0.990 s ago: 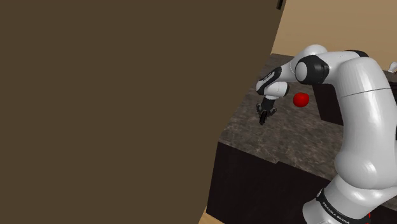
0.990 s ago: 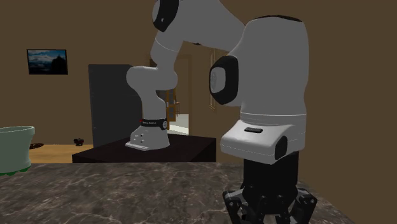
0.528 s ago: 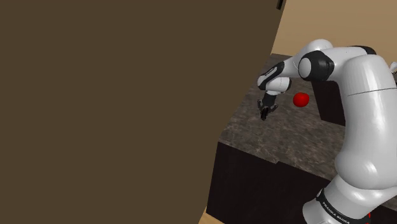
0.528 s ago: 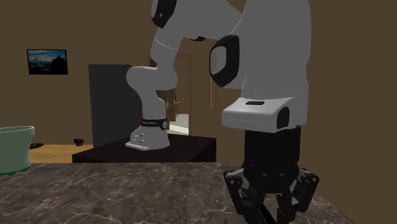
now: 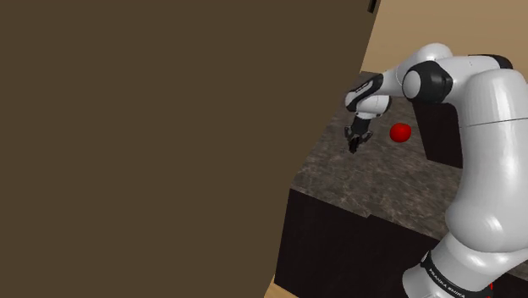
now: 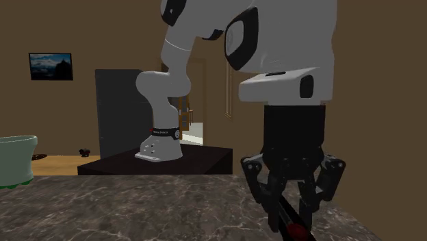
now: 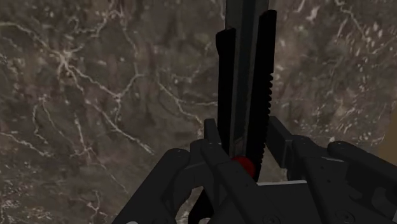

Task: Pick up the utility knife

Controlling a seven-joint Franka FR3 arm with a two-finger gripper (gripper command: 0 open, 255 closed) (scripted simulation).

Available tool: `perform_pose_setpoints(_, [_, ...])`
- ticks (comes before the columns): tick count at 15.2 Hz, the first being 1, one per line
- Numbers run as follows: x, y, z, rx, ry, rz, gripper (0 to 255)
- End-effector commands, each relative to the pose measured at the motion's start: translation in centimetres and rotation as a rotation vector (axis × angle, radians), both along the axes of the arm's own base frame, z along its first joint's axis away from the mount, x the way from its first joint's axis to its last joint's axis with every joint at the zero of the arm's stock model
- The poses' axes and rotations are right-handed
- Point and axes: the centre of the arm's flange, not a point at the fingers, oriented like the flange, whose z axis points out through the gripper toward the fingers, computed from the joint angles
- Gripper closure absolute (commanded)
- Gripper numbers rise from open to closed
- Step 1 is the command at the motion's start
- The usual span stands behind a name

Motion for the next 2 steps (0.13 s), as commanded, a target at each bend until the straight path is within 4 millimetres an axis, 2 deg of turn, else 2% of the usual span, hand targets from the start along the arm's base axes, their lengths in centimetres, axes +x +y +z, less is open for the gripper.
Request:
perform_pose_setpoints(1, [-0.02, 0.07, 0.65, 0.0, 0.0, 0.0, 255])
perform_pose_setpoints(2, [-0.02, 0.07, 0.65, 0.0, 0.0, 0.0, 255])
